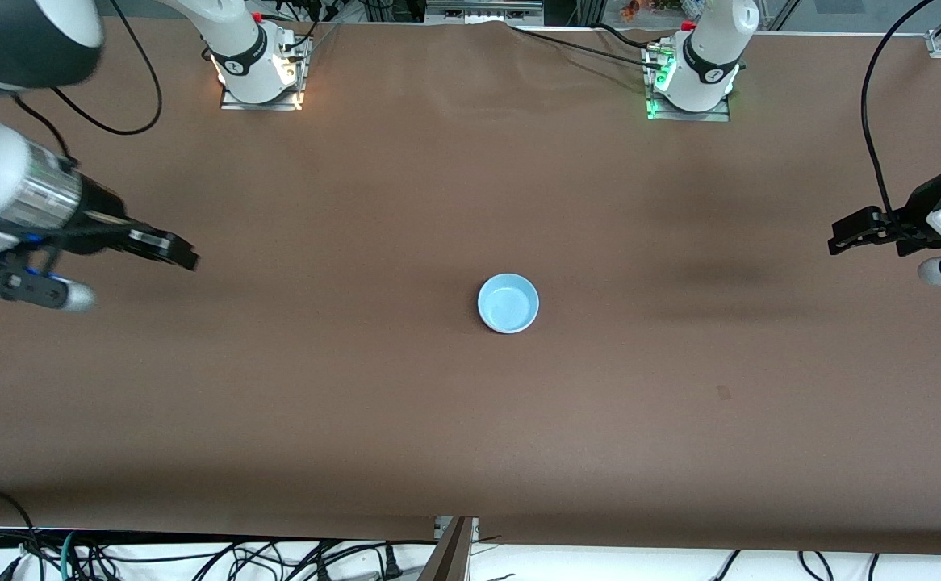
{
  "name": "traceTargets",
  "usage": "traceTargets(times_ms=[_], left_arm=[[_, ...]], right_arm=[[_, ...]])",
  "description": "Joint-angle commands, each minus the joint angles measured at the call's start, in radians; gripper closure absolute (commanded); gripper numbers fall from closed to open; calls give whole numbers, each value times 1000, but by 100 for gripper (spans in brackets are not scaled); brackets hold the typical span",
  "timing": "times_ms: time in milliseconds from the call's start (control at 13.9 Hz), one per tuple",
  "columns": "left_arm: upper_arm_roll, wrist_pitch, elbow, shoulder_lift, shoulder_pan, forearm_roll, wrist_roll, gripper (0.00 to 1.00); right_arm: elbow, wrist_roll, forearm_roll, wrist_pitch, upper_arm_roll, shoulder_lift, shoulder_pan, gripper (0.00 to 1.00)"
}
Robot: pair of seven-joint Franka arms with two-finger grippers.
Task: Stack pink and blue bowls on white bowl
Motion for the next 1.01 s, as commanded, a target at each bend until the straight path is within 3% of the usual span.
traceTargets(times_ms=[0, 144, 649, 793, 937], left_arm=[[0, -17, 31, 14, -4, 7, -8, 0], [0, -17, 31, 14, -5, 7, -8, 0], [0, -17, 31, 14, -5, 8, -8, 0], [-1, -17, 31, 14, -5, 10, -8, 0], [-1, -17, 31, 14, -5, 10, -8, 0]], right_arm=[[-40, -27, -25, -72, -52, -49, 10, 35], [-108, -23, -104, -71, -49, -100, 13, 35], [-488, -23, -195, 156, -57, -311, 13, 34], [-656, -24, -195, 286, -60, -409, 13, 25], [-699, -21, -198, 303, -59, -441, 13, 8]])
